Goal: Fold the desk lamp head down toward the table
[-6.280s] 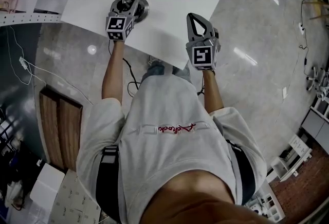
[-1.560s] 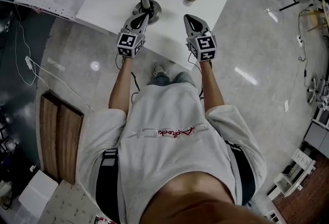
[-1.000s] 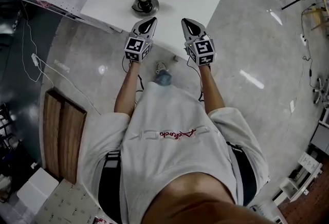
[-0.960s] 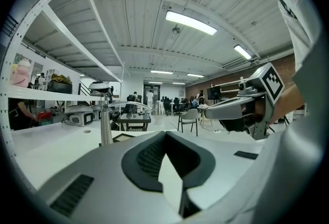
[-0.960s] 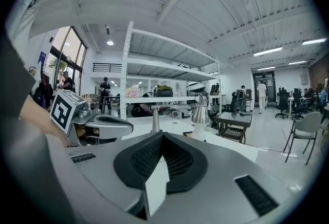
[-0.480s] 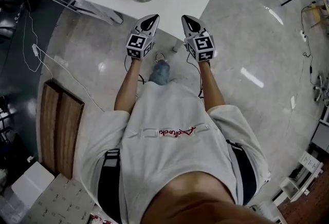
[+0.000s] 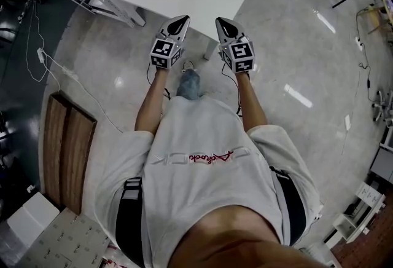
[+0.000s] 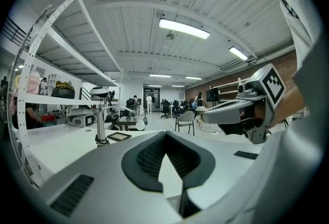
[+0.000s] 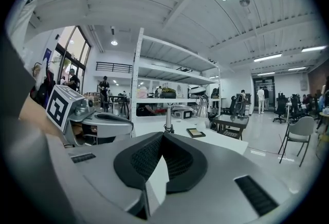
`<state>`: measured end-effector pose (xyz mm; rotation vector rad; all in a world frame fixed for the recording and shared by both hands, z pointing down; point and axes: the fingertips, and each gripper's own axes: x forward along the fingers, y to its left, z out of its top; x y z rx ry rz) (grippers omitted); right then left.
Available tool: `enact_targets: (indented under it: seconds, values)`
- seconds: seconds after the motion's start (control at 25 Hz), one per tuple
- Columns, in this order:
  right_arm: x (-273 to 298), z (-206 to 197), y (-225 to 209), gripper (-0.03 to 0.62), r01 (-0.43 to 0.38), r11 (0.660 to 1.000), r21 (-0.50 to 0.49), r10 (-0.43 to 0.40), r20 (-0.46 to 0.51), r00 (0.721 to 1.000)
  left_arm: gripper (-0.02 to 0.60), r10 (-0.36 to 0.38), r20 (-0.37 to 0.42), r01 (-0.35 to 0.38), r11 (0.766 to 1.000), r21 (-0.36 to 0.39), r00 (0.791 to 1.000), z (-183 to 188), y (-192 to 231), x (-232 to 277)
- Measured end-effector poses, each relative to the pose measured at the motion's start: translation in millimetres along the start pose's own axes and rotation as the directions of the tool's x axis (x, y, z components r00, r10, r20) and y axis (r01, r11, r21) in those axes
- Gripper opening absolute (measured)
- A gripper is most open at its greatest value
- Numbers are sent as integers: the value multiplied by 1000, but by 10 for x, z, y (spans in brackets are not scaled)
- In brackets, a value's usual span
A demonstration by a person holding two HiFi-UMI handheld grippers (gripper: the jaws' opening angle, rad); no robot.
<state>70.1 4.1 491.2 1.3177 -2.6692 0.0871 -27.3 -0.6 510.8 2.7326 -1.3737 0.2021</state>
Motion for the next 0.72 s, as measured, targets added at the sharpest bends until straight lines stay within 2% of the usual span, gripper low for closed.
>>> enact_targets:
  seconds: [0.72]
  values:
    - [-56, -6, 105, 14, -2, 1000, -9, 2, 4, 1000, 29, -17, -4, 17, 1000, 3, 1000, -34, -111, -46]
